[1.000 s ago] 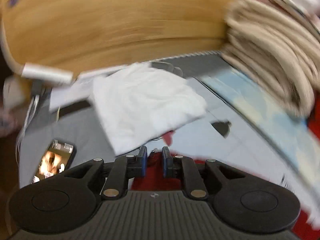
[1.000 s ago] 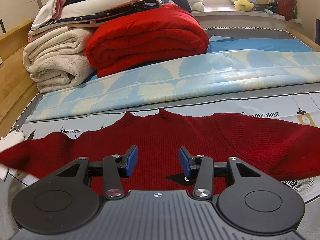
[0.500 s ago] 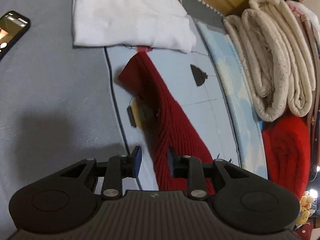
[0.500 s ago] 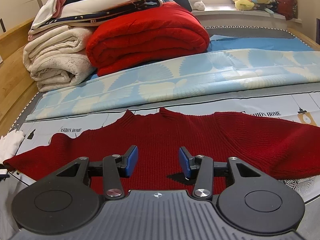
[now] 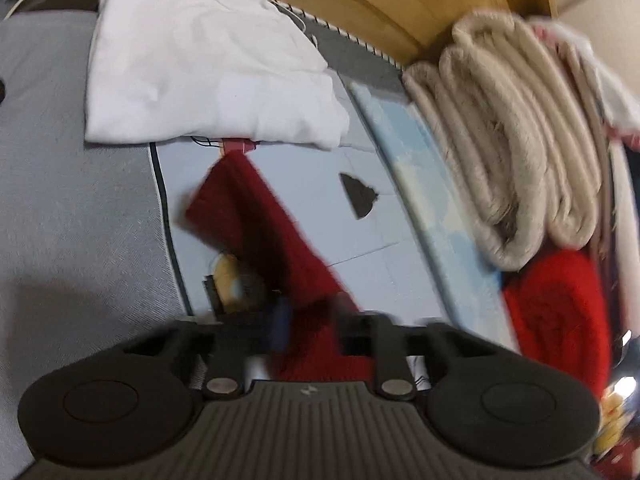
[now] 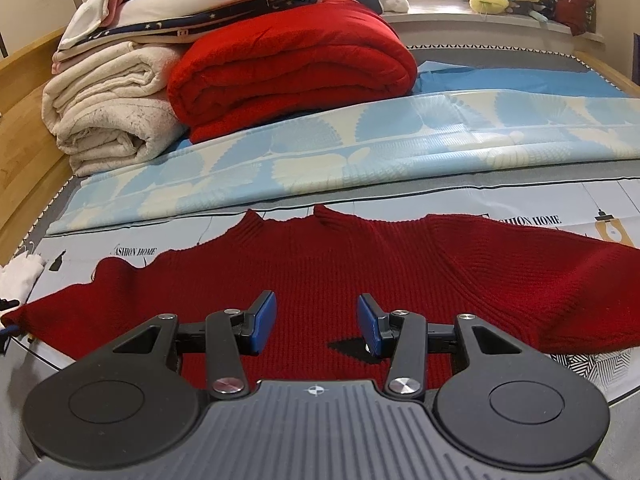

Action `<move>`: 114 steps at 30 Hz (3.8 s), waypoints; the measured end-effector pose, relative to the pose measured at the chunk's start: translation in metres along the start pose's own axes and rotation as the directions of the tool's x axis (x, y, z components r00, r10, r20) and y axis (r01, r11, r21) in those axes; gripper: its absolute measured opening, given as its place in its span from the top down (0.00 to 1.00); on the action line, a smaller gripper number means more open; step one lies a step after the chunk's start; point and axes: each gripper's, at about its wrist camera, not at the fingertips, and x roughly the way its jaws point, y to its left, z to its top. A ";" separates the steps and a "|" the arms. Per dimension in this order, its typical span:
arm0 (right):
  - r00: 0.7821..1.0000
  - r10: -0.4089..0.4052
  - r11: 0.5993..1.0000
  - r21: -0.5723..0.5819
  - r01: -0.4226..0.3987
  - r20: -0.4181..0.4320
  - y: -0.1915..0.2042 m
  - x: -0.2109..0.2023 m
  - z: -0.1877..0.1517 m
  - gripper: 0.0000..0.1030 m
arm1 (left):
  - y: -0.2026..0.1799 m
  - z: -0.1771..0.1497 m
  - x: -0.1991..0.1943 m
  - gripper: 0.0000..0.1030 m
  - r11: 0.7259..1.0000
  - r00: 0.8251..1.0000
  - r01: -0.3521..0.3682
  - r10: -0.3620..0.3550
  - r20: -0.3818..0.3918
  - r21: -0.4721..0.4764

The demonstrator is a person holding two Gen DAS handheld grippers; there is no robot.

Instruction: Fold small clothes

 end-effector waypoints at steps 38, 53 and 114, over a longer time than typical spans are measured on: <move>0.999 -0.003 0.999 0.033 0.004 -0.032 -0.005 0.000 0.000 0.54 | 0.030 -0.005 -0.013 0.50 0.963 0.997 -0.074 0.070 -0.023 -0.259; 0.998 -0.013 0.999 0.038 0.016 -0.059 -0.008 0.008 -0.004 0.54 | 0.024 -0.012 0.006 0.78 0.981 0.982 -0.171 0.177 0.063 -0.091; 0.999 0.000 0.954 0.299 0.016 -0.054 -0.042 0.011 -0.003 0.70 | -0.220 -0.213 -0.086 0.53 0.855 0.934 0.234 -0.066 -0.351 0.463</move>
